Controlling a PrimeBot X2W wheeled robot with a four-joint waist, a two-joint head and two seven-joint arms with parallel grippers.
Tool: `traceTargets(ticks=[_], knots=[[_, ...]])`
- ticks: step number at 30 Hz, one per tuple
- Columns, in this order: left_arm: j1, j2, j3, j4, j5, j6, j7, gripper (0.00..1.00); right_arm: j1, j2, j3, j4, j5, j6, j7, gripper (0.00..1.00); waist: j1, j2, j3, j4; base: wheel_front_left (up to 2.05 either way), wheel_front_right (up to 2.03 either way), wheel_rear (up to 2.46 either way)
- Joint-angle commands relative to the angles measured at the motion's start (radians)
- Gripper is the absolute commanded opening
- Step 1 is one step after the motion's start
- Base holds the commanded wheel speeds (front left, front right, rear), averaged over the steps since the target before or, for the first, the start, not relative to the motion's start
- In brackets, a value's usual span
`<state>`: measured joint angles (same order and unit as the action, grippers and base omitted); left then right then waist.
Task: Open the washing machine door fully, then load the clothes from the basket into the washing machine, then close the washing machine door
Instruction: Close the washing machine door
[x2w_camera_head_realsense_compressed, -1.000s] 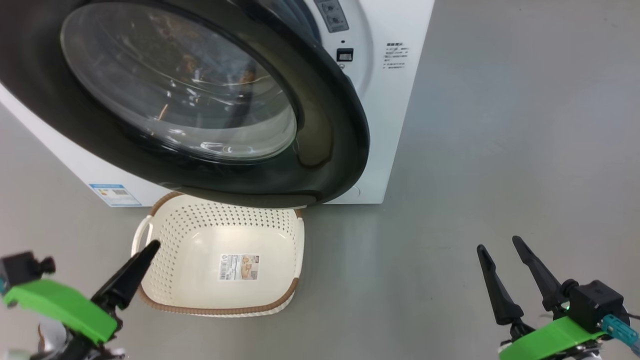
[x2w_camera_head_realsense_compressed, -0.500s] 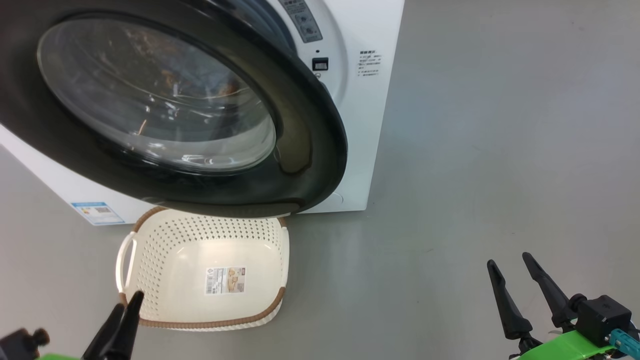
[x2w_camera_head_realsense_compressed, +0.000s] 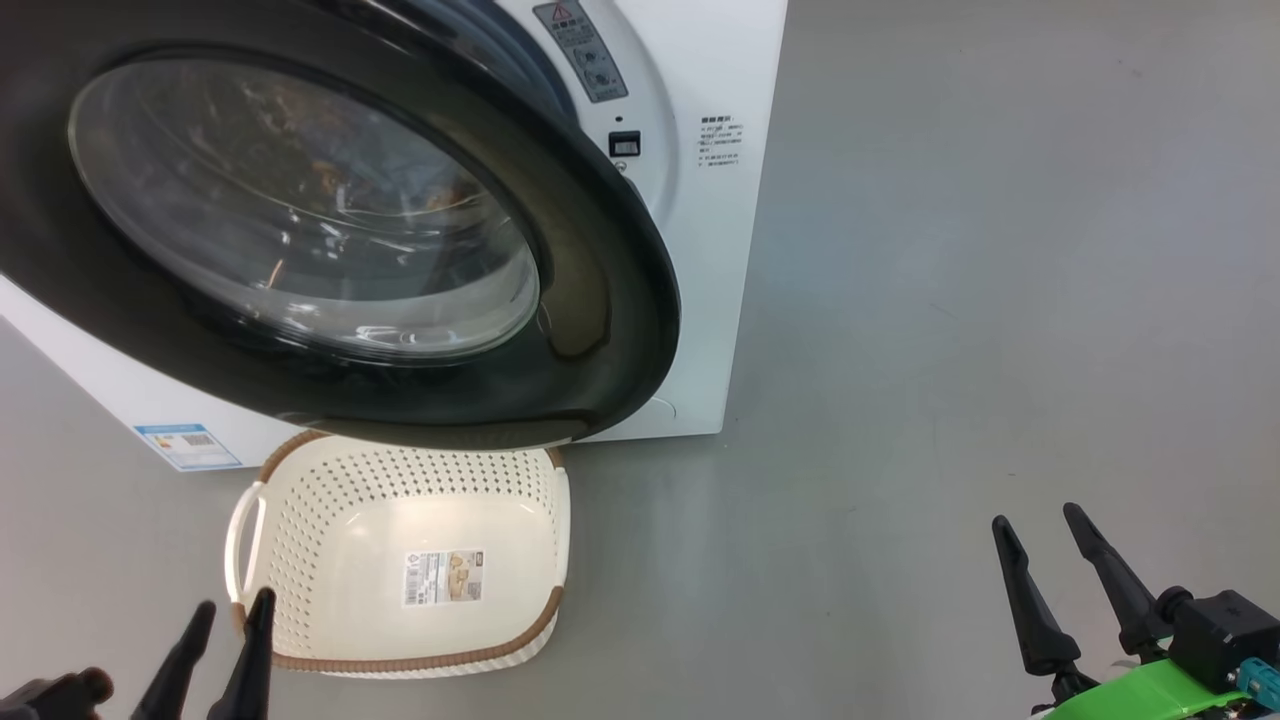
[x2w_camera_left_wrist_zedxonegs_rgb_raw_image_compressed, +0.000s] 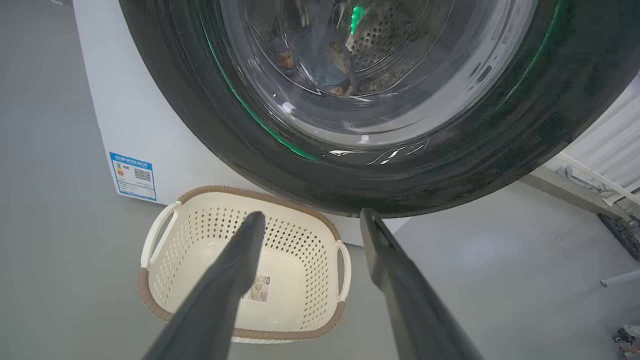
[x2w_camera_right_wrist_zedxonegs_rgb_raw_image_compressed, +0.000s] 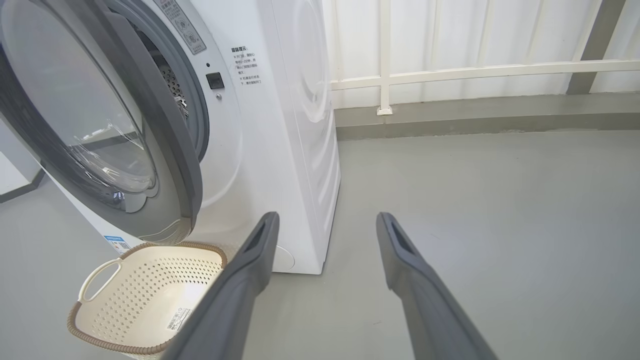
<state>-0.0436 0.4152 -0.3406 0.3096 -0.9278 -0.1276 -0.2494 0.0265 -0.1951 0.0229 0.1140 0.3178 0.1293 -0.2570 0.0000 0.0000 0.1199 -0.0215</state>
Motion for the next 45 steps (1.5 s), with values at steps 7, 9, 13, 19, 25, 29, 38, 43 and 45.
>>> traceTargets(ticks=[7,9,13,19,25,29,38,43,45], knots=[[0.041,-0.067,0.170,-0.071,0.264,-0.003,-0.012,1.00,0.021,-0.018,0.015,-0.023,0.006,0.001,-0.005,1.00,0.0000,0.0000,-0.009,-0.001,0.00,0.00,0.00],[0.054,-0.096,0.208,-0.094,0.333,-0.003,-0.012,1.00,0.021,-0.018,0.013,-0.023,0.007,0.001,-0.005,1.00,0.0000,0.0000,-0.010,0.000,0.00,0.00,0.00],[0.078,-0.150,0.257,-0.123,0.446,-0.003,-0.012,1.00,0.023,-0.017,0.012,-0.020,0.011,0.001,-0.005,1.00,0.0000,0.0000,-0.014,0.002,0.00,0.00,0.00],[0.098,-0.205,0.296,-0.129,0.537,-0.003,-0.012,1.00,0.024,-0.012,0.015,-0.014,0.012,0.001,-0.005,1.00,0.0000,0.0000,-0.019,0.005,0.00,0.00,0.00],[0.103,-0.225,0.305,-0.134,0.558,-0.003,-0.012,1.00,0.023,-0.013,0.017,-0.016,0.013,0.001,-0.005,1.00,0.0000,0.0000,-0.021,0.007,0.00,0.00,0.00],[0.097,-0.223,0.309,-0.138,0.555,-0.003,-0.012,1.00,0.018,-0.011,0.014,-0.022,0.015,0.001,-0.005,1.00,0.0000,0.0000,-0.017,0.012,0.00,0.00,0.00],[0.090,-0.224,0.295,-0.141,0.552,-0.003,-0.012,1.00,-0.004,-0.005,0.024,-0.033,0.031,0.001,-0.005,0.00,0.0000,0.0000,-0.017,0.029,0.00,0.00,0.00],[0.085,-0.228,0.288,-0.147,0.555,-0.003,-0.012,1.00,-0.037,-0.008,0.044,-0.043,0.035,0.001,-0.005,0.00,0.0000,0.0000,-0.017,0.042,0.00,0.00,0.00],[0.081,-0.230,0.284,-0.150,0.556,-0.003,-0.012,1.00,-0.063,-0.007,0.054,-0.049,0.037,0.001,-0.005,0.00,0.0000,0.0000,-0.016,0.052,0.00,0.00,0.00]])
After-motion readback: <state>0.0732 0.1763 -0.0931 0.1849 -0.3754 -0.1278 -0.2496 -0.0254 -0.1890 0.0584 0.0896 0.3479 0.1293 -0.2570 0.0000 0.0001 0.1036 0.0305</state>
